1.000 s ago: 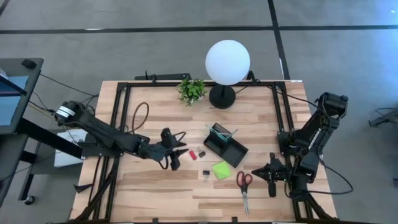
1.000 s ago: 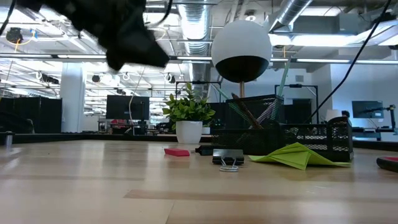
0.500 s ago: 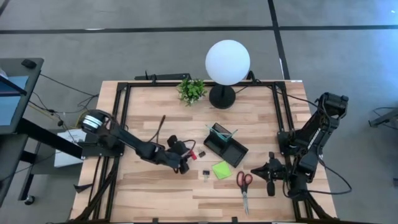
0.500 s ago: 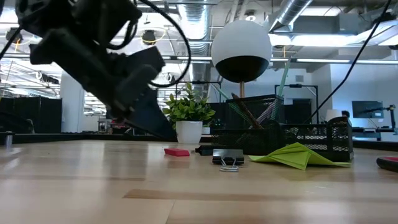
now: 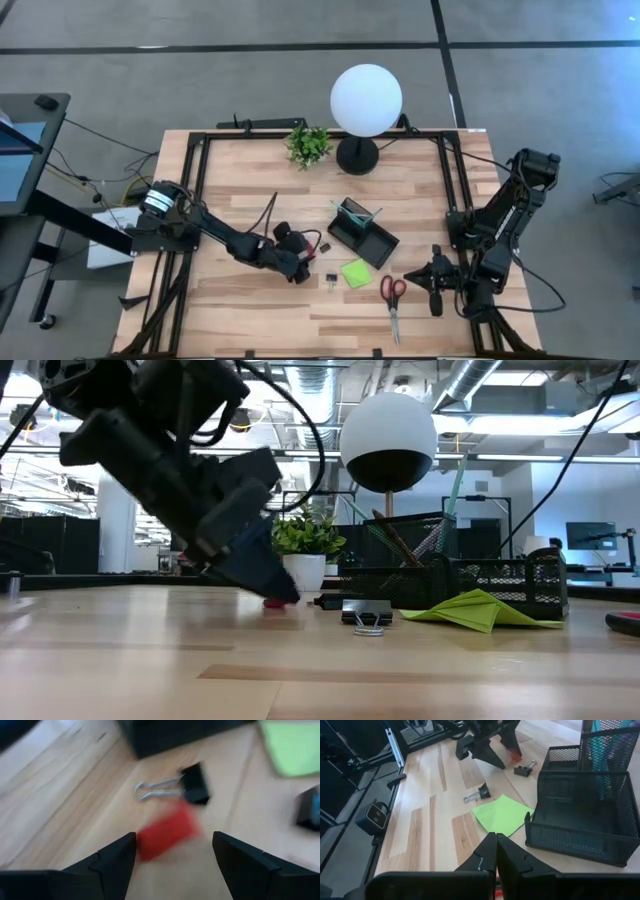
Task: Pick and place office supplies into organizer
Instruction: Put the red eraser into the desk organizer
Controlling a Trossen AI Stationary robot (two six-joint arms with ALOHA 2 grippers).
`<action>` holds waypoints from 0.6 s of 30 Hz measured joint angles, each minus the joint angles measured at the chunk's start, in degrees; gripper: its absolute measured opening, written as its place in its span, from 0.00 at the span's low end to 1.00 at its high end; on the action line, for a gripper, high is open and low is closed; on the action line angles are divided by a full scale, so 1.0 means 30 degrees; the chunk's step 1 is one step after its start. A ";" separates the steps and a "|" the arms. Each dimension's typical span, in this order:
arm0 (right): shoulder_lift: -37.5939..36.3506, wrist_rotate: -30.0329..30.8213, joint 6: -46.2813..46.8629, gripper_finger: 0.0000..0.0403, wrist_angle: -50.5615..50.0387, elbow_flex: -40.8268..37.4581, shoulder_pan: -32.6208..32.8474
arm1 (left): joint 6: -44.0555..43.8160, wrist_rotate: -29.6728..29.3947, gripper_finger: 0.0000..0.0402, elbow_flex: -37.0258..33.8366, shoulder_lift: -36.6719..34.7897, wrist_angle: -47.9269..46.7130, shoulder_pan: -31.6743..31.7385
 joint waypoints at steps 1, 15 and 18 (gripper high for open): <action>0.0000 0.0005 -0.0041 0.00 -0.0033 0.0000 0.0000 | -0.0208 -0.0282 0.65 -0.0013 0.0037 -0.0267 -0.0047; 0.0007 0.0146 -0.0041 0.00 -0.0242 0.0000 -0.0043 | -0.0875 -0.2495 0.65 0.0026 0.1153 0.0460 -0.0288; 0.0007 0.0146 -0.0041 0.00 -0.0245 0.0000 -0.0131 | -0.0900 -0.2857 0.65 0.0012 0.1153 0.0394 -0.0245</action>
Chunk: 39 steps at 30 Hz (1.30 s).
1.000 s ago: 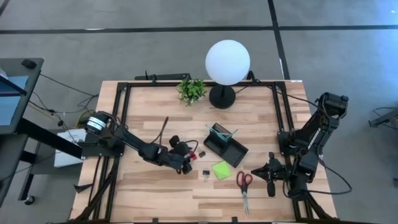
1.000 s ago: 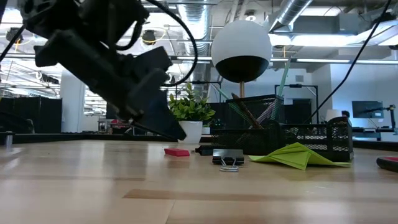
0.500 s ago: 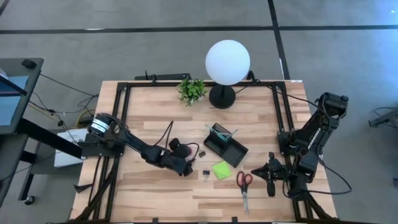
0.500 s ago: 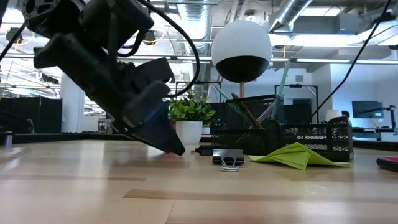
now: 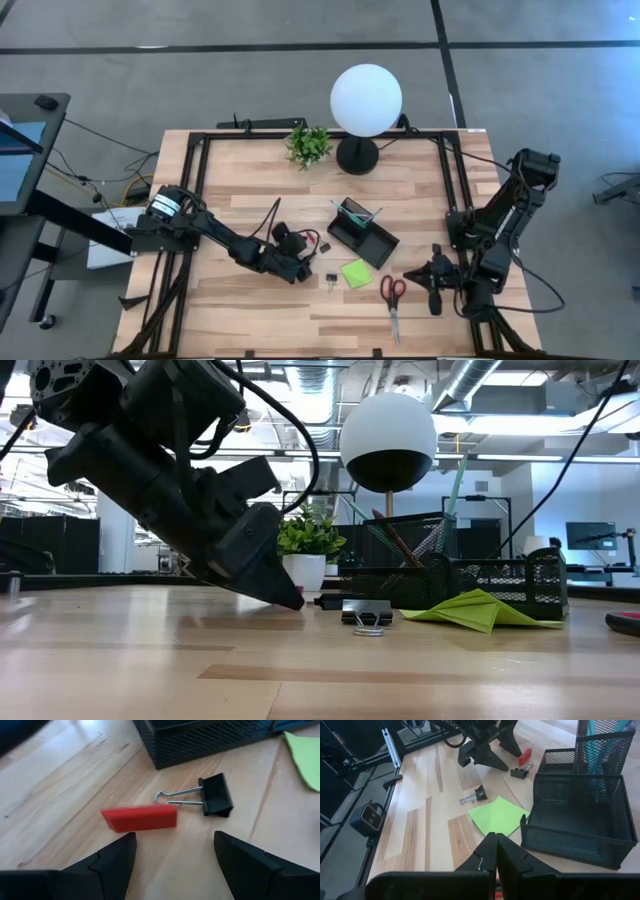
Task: Pick and place office supplies into organizer
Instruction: Put the red eraser into the desk organizer
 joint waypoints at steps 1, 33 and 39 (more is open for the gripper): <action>-0.0002 0.0000 0.0004 0.00 0.0004 0.0000 -0.0014 | -0.0039 -0.0102 0.65 -0.0008 0.0000 -0.0035 0.0007; 0.0000 0.0000 -0.0007 0.00 -0.0073 0.0000 -0.0830 | -1.1515 -0.2586 0.65 -0.0013 0.0051 0.0846 0.0530; 0.0000 -0.0014 -0.0029 0.00 -0.0445 0.0000 -0.1020 | -1.1942 -0.1544 0.65 0.0015 -0.0022 0.0866 0.1051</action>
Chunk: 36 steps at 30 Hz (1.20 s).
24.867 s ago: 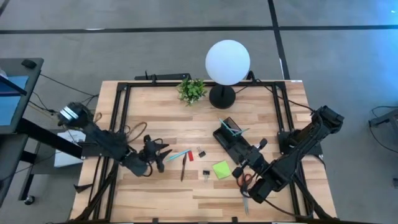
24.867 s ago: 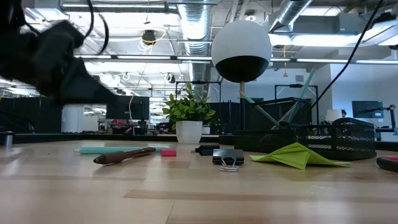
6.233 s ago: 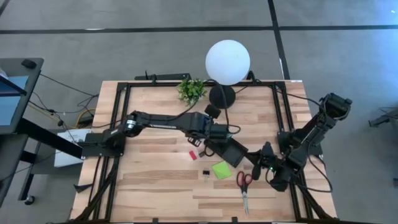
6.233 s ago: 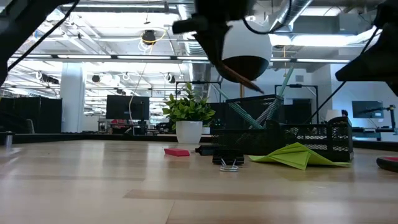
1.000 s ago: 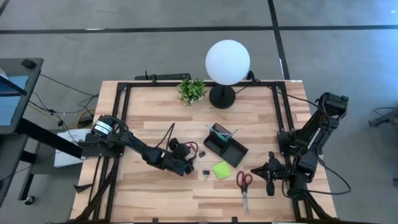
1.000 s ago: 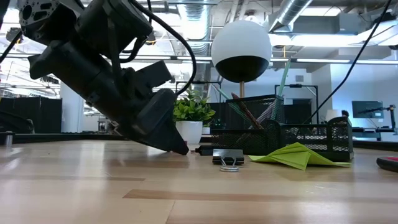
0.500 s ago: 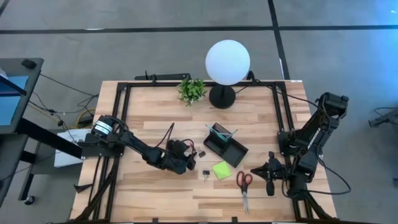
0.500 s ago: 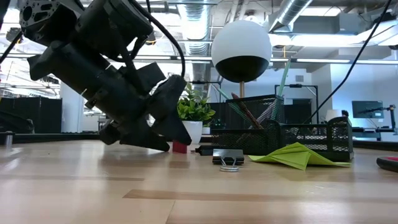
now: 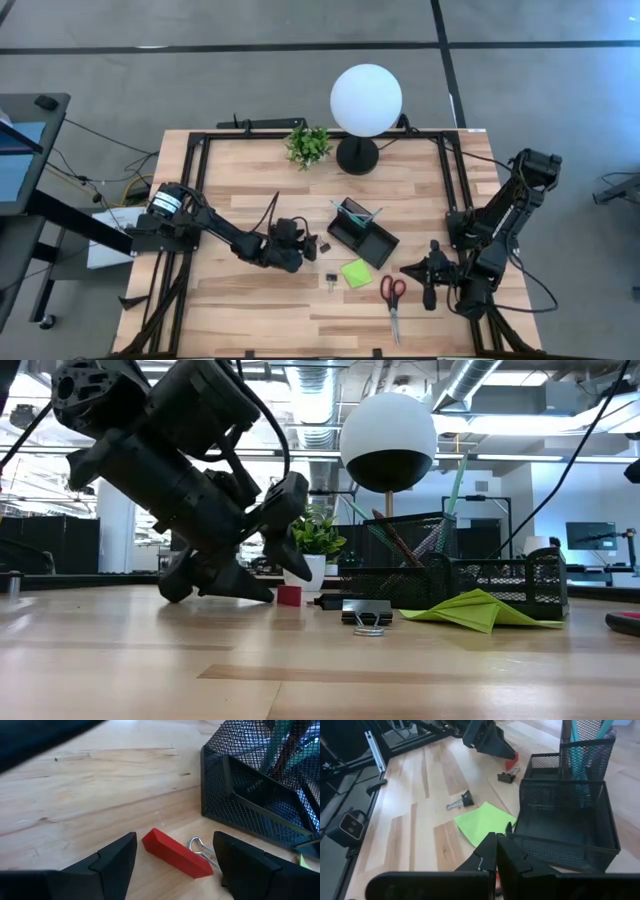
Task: Pick and place office supplies into organizer
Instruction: Put the red eraser into the desk organizer
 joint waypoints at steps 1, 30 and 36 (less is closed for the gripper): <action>-0.0003 -0.0018 0.0000 0.00 -0.0120 0.0000 0.0007 | 0.0002 0.0084 0.65 0.0005 -0.0007 0.0007 0.0020; 0.0000 -0.0139 0.0007 0.00 -0.0533 0.0000 0.0022 | 0.2905 0.2728 0.65 0.1211 0.0124 -0.0140 -0.1017; 0.0000 -0.0139 0.0011 0.00 -0.0549 0.0004 0.0022 | 0.2435 0.4213 0.65 0.2698 0.0124 -0.2685 -0.1408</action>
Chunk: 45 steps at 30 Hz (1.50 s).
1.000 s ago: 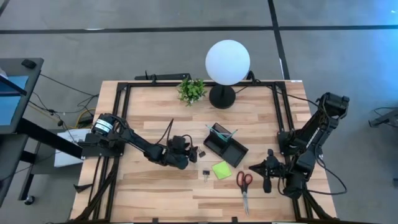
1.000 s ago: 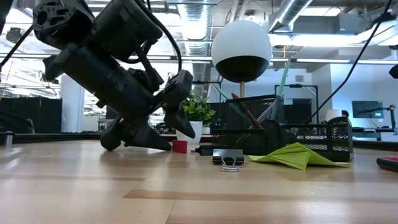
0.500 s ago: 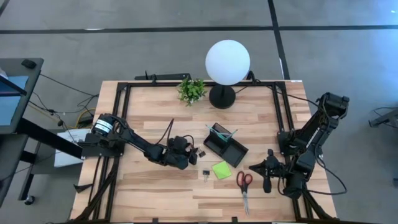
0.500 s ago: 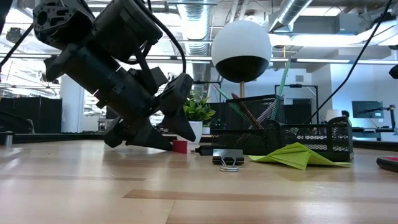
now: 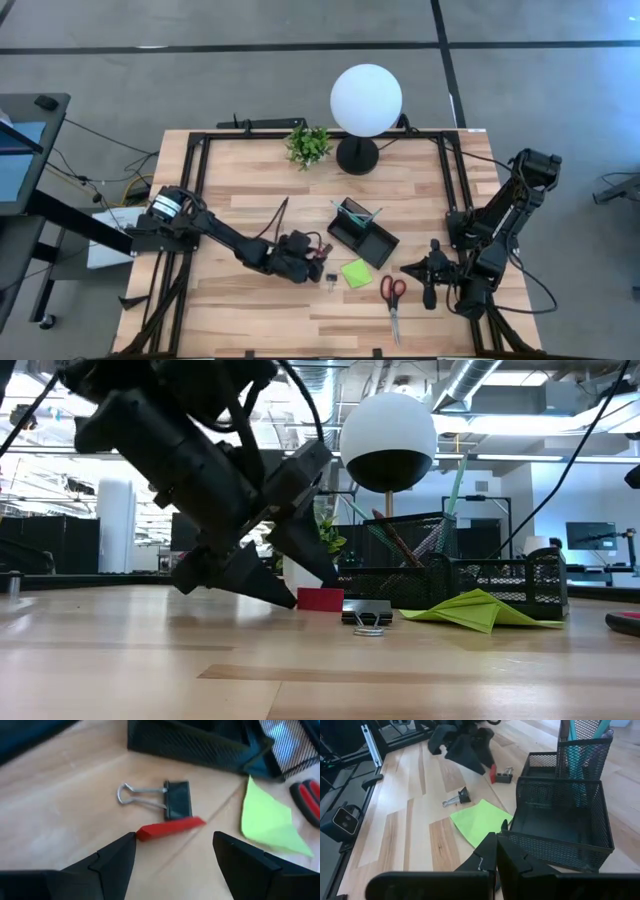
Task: Pick and place office supplies into organizer
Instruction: Put the red eraser into the desk organizer
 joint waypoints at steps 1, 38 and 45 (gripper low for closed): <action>-0.0003 -0.0002 -0.0001 0.00 0.0000 -0.0001 0.0000 | -0.0076 0.0082 0.65 0.0242 0.0000 -0.0577 -0.0112; -0.0005 -0.0291 -0.0437 0.00 0.0000 -0.0004 -0.0015 | 1.2674 0.0840 0.65 0.2531 -0.0022 -0.5327 0.0918; 0.0000 -0.0291 0.0504 0.00 0.0015 -0.0001 -0.0015 | 1.2674 0.1194 0.65 0.2531 -0.0022 -0.5322 0.0921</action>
